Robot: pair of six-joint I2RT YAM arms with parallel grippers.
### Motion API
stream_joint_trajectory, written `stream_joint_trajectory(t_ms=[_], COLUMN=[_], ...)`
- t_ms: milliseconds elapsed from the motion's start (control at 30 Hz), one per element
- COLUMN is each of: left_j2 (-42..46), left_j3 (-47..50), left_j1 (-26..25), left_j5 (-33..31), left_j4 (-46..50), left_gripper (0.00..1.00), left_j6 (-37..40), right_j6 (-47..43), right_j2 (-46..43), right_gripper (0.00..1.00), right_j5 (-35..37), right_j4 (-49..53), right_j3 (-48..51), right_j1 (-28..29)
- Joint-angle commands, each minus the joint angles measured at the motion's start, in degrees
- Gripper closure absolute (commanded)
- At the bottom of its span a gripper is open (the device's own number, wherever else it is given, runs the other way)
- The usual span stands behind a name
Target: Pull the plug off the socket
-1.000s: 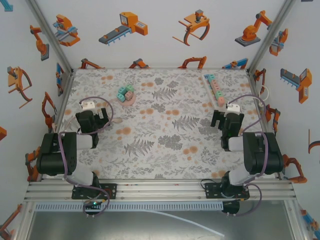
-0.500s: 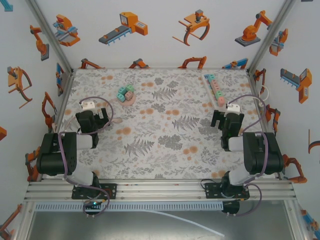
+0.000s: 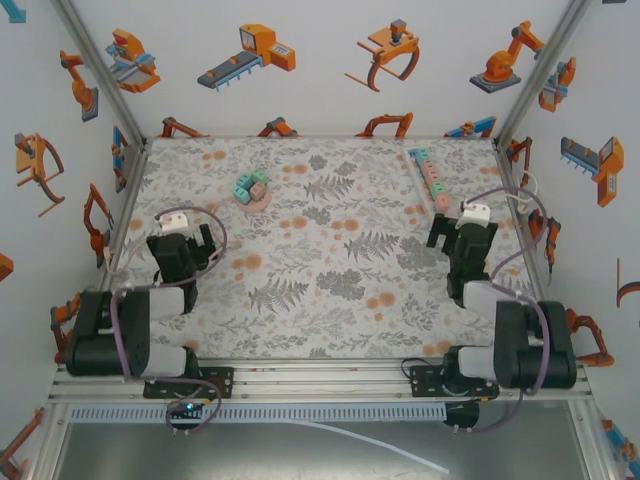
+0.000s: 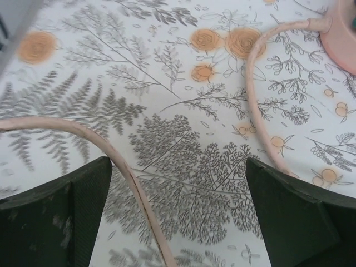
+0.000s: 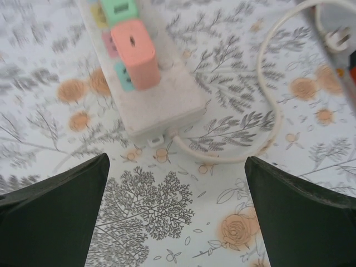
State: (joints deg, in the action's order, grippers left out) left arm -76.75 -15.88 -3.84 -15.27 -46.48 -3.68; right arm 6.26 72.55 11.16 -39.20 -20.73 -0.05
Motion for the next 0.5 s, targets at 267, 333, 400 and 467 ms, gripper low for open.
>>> stream_joint_trajectory(t_ms=[267, 333, 400, 467], left_j2=[32.20, 31.47, 29.73, 27.32], left_j3=[-17.86, -23.77, -28.41, -31.91], left_j1=[-9.87, -12.86, -17.04, -21.45], left_j5=[-2.45, 2.82, 11.04, 20.09], left_j4=[40.56, 47.94, 52.03, 53.95], left_gripper=[0.03, 0.03, 0.03, 0.03], left_j6=[-19.63, -19.94, -18.16, -15.21], right_j6=[8.82, 5.65, 0.93, -3.46], right_j2=[-1.49, 5.41, 12.67, 20.03], right_gripper=[0.04, 0.04, 0.03, 0.02], right_j5=[-10.23, -10.46, -10.63, -10.22], right_j4=[41.74, 49.11, 54.34, 58.61], right_j3=[-34.50, -43.57, -51.95, -59.40], right_j1=[-0.13, -0.03, -0.03, -0.04])
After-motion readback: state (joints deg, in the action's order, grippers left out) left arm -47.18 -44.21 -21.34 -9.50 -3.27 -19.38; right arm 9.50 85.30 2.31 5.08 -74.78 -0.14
